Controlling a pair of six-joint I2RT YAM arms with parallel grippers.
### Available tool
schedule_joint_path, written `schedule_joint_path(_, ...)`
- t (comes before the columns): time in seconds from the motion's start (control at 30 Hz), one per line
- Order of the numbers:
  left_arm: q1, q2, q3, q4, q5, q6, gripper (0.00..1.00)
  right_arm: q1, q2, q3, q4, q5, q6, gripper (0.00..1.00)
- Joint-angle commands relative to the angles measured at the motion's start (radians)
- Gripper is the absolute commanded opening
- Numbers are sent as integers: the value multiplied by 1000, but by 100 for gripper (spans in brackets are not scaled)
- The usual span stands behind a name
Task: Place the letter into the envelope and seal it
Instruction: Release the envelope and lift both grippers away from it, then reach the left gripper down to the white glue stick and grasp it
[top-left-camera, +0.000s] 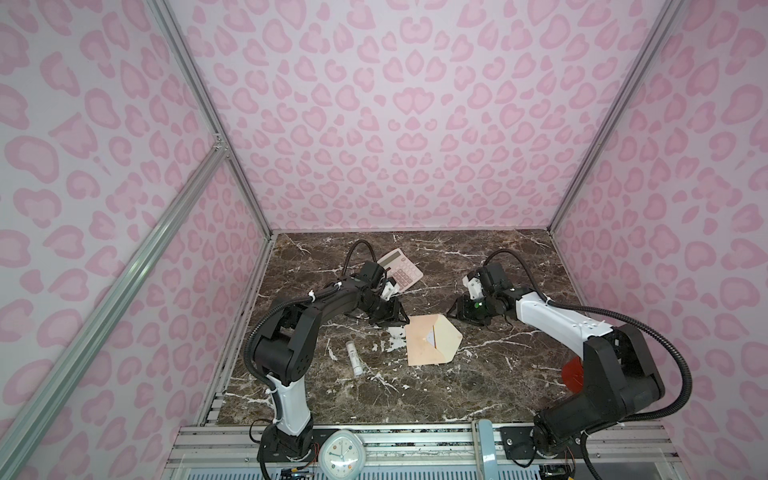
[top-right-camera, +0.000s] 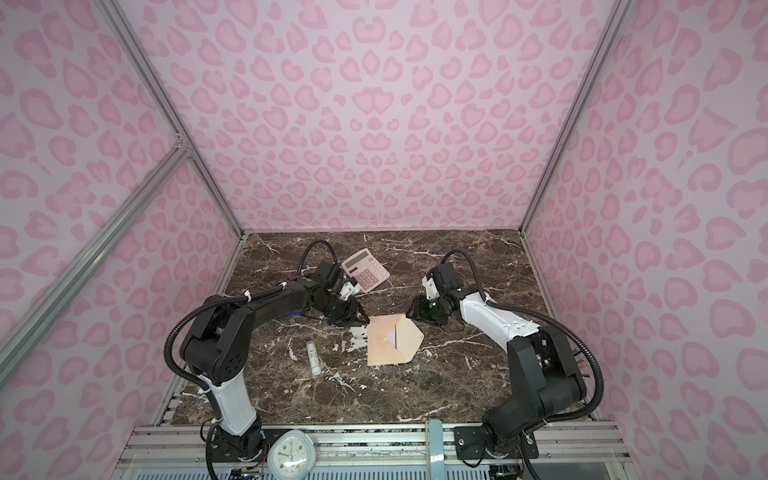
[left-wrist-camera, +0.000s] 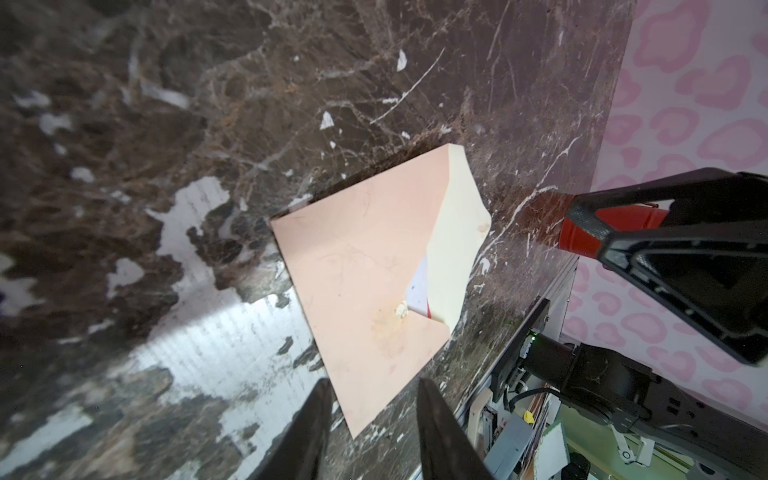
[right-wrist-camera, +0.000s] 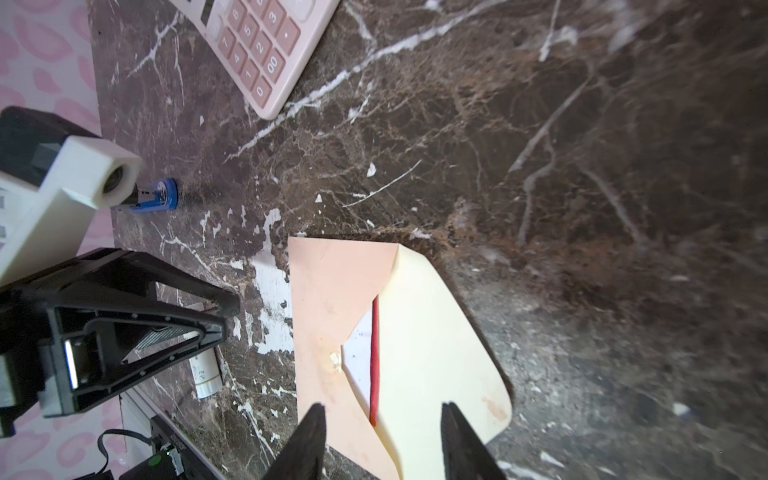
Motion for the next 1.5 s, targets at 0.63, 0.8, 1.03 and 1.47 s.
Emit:
schedule_joint_path(0.63,101,-314,19,-209,-181,-37,41,-45,-229,-202,191,71,11,47)
schedule_joint_path(0.8,102,-402,-16,-272,-263,-61,42,-40,-266,-240,197,77,2,47)
schedule_joint_path(1.03,103,-555,-167,-353,-384,-194,55,1,-314,-277,203,95,-15,47)
schedule_joint_path(1.47,99,-561,-376,-318,-475,-313,56,211,-373,-314,244,151,-156,46)
